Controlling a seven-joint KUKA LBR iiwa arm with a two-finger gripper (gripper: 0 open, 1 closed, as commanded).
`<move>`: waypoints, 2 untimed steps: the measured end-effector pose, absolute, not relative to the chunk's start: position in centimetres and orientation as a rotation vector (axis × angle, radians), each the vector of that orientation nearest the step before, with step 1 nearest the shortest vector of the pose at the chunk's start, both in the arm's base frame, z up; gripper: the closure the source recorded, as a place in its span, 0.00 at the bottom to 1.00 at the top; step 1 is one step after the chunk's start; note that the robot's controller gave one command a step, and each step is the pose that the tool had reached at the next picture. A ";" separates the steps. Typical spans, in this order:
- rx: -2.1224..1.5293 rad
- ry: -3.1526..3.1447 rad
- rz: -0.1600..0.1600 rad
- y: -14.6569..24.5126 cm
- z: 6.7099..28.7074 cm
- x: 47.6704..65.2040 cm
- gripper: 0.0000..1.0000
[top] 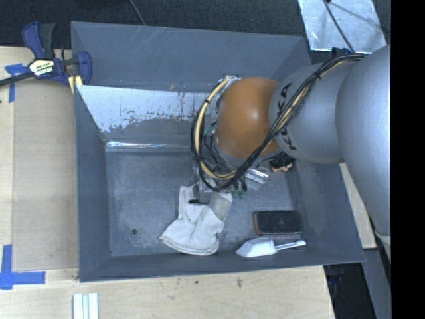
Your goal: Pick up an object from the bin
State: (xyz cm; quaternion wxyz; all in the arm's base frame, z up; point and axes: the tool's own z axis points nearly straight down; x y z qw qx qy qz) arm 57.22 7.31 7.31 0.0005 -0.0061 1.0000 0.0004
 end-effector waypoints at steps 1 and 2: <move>-0.018 3.141 0.002 7.3 7.3 57.2 1.00; -0.060 3.131 0.001 7.0 23.6 57.9 1.00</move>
Offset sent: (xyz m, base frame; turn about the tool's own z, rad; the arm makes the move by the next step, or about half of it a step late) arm 0.0048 -0.0028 0.1593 -0.0270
